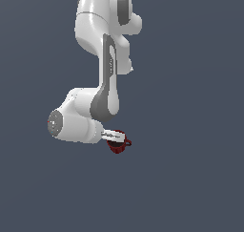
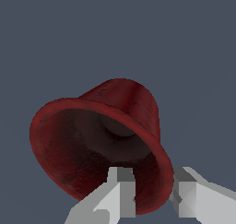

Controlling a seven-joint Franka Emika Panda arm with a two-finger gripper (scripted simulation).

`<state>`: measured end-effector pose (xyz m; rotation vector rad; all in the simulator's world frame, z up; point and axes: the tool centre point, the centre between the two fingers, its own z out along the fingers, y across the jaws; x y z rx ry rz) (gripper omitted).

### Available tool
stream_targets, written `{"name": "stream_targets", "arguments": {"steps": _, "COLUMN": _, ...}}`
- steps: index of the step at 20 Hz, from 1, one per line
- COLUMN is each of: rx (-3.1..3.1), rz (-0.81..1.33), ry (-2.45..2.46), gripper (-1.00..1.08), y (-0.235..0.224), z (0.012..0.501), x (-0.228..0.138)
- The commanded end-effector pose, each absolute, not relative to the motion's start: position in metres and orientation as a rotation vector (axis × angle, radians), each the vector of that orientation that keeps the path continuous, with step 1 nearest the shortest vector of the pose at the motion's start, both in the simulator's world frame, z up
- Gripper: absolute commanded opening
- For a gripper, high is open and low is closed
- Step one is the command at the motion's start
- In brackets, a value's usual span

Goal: Pick up the object and move it to a goal position.

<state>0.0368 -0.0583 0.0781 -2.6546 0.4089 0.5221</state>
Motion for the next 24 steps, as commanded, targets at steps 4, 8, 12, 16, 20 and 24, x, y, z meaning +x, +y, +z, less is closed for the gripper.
{"name": "stream_targets", "arguments": {"steps": 4, "rx": -2.654, "rz": 0.523, "ry": 0.410, "gripper": -1.00, "y": -0.059, "z": 0.077, "x": 0.036}}
{"name": "stream_targets", "arguments": {"steps": 8, "rx": -2.655, "rz": 0.520, "ry": 0.409, "gripper": -1.00, "y": -0.057, "z": 0.080, "x": 0.037}}
{"name": "stream_targets", "arguments": {"steps": 12, "rx": -2.655, "rz": 0.520, "ry": 0.409, "gripper": -1.00, "y": -0.049, "z": 0.089, "x": 0.035}}
{"name": "stream_targets", "arguments": {"steps": 16, "rx": -2.655, "rz": 0.520, "ry": 0.409, "gripper": -1.00, "y": -0.036, "z": 0.104, "x": 0.031}}
{"name": "stream_targets", "arguments": {"steps": 20, "rx": -2.655, "rz": 0.521, "ry": 0.408, "gripper": -1.00, "y": -0.014, "z": 0.128, "x": 0.025}}
{"name": "stream_targets", "arguments": {"steps": 24, "rx": -2.655, "rz": 0.522, "ry": 0.408, "gripper": -1.00, "y": 0.016, "z": 0.162, "x": 0.017}}
